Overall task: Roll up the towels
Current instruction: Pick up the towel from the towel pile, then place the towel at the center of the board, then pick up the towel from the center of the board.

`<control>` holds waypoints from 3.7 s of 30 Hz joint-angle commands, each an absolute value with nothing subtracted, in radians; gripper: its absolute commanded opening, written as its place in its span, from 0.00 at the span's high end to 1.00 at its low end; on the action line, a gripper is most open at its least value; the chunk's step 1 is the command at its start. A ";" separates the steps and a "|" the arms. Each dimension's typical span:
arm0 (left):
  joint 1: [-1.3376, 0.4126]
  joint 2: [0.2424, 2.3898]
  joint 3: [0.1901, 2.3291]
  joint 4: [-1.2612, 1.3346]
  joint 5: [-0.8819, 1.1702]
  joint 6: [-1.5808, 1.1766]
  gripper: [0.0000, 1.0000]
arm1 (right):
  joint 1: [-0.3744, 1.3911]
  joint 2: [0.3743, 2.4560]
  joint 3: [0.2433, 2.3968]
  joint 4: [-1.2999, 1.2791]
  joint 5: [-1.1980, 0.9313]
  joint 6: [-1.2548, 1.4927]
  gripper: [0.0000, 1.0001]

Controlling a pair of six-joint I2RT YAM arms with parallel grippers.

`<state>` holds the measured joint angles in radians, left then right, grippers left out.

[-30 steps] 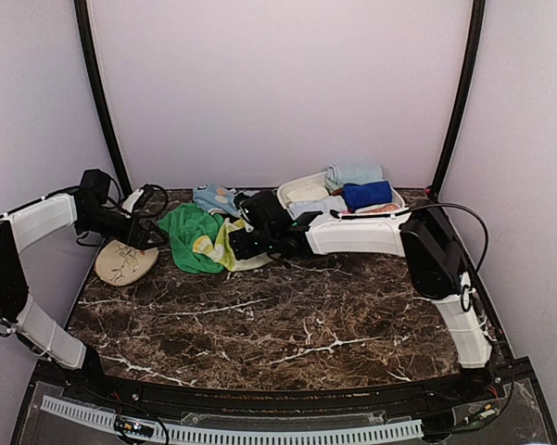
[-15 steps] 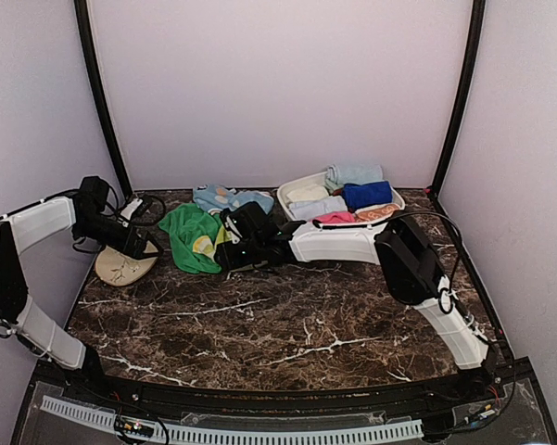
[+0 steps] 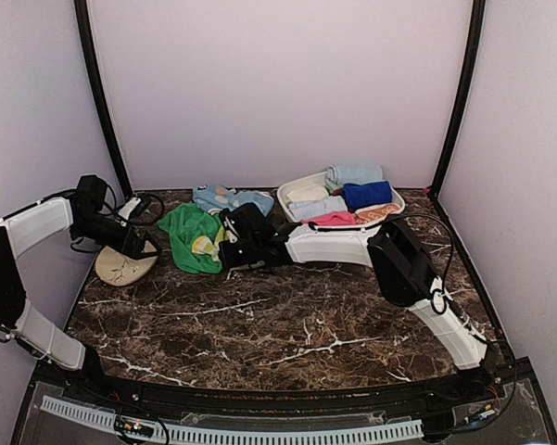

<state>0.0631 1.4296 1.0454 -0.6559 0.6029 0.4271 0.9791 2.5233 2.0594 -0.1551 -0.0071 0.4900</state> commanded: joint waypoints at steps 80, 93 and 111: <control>-0.425 1.544 0.803 -0.601 0.265 0.984 0.64 | 0.986 1.315 0.991 -0.392 0.165 0.498 0.41; -0.425 1.387 0.869 -0.739 0.272 0.906 1.00 | 1.041 1.858 1.406 -0.378 0.100 0.473 0.37; -0.425 1.293 0.876 -0.780 0.297 0.862 1.00 | 1.131 2.074 1.614 -0.677 0.400 0.561 0.87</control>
<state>-0.4236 1.3270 0.8593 -0.7406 0.2718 0.8799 1.1252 2.1315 1.5970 -0.6132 0.2916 0.5335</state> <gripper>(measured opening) 0.015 0.267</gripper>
